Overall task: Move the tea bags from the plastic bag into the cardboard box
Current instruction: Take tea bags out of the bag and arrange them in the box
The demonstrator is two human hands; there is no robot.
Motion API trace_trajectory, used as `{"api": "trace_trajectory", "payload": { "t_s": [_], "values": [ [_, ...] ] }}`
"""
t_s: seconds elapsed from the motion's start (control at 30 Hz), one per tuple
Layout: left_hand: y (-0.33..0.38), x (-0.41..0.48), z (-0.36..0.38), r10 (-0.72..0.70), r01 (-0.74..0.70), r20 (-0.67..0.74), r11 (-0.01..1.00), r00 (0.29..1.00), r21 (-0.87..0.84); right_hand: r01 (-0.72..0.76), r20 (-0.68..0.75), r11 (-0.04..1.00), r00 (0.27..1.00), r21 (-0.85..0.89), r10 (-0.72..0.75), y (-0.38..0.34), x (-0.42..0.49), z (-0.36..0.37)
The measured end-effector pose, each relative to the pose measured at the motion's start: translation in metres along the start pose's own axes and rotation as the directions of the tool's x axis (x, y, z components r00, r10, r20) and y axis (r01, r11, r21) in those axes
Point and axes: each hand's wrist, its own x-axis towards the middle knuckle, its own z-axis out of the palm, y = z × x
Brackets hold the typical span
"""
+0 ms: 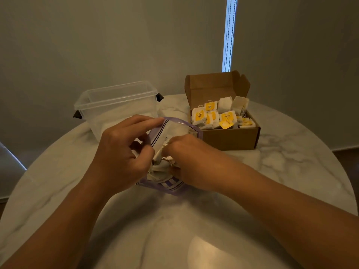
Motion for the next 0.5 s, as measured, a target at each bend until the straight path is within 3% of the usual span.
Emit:
{"api": "trace_trajectory", "payload": {
  "t_s": [0.2,0.5],
  "values": [
    [-0.002,0.0,0.0,0.008,-0.008,0.007,1.0,1.0,-0.007,0.058,-0.042,0.996,0.997,-0.063,-0.061,-0.003,0.009,0.022],
    [-0.004,-0.001,0.0,0.003,-0.003,0.005,1.0,1.0,-0.016,0.027,-0.073,0.995,0.997,0.094,-0.02,-0.002,0.009,0.021]
  ]
}}
